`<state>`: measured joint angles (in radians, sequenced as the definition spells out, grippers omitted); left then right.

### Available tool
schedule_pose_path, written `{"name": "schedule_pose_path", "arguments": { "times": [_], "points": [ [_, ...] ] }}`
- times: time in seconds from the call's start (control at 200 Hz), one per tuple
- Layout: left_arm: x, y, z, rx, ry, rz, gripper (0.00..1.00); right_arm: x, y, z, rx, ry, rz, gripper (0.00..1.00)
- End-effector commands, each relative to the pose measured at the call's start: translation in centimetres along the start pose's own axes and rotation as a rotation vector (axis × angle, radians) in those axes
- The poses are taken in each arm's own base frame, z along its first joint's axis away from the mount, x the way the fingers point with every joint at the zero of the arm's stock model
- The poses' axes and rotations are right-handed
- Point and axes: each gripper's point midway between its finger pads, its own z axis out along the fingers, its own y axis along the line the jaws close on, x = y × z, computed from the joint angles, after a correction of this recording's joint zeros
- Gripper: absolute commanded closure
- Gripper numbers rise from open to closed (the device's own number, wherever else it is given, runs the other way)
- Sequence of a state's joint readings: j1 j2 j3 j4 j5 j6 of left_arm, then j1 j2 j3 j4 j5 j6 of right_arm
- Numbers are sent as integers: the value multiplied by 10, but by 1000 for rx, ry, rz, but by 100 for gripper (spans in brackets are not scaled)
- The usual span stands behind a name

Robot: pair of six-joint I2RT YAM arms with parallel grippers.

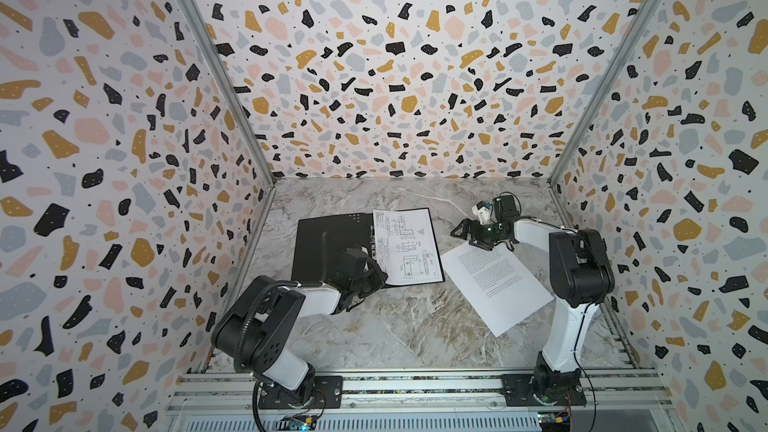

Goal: Put the files into the folder

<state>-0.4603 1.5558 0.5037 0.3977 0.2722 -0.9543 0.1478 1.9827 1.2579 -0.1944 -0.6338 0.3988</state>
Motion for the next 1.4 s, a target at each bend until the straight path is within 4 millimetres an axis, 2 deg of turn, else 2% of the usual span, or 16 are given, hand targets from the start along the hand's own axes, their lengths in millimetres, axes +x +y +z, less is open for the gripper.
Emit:
{"name": "schedule_pose_path", "arguments": {
  "times": [0.0,0.185,0.345,0.441,0.586,0.671,0.796,0.891,1.066,1.271,1.397],
  "points": [
    [-4,0,0,-13,-3,12,75,2,8,-13,22,4,8,3],
    [-10,-7,-12,-31,-19,29,51,-1,24,-11,0,1,-14,3],
    [-13,-15,-25,-42,-21,28,36,-8,38,-6,-18,-2,-30,2],
    [-17,-21,-34,-43,-35,33,29,-12,48,0,-29,1,-48,3],
    [-24,-27,-44,-50,-63,45,25,-14,63,10,-50,10,-68,3],
    [-22,-24,-41,-50,-59,42,25,-14,69,16,-57,17,-80,2],
    [-12,-17,-25,-53,6,48,30,-15,70,22,-60,23,-75,3],
    [-13,-17,-18,-41,11,48,36,-15,69,23,-58,23,-74,3],
    [-17,-23,-6,-37,30,114,41,-11,63,25,-48,32,-69,3],
    [-24,-36,2,1,38,140,59,-7,58,29,-44,45,-59,3],
    [-26,-40,6,10,38,144,66,-7,55,29,-41,44,-53,3]
  ]
}}
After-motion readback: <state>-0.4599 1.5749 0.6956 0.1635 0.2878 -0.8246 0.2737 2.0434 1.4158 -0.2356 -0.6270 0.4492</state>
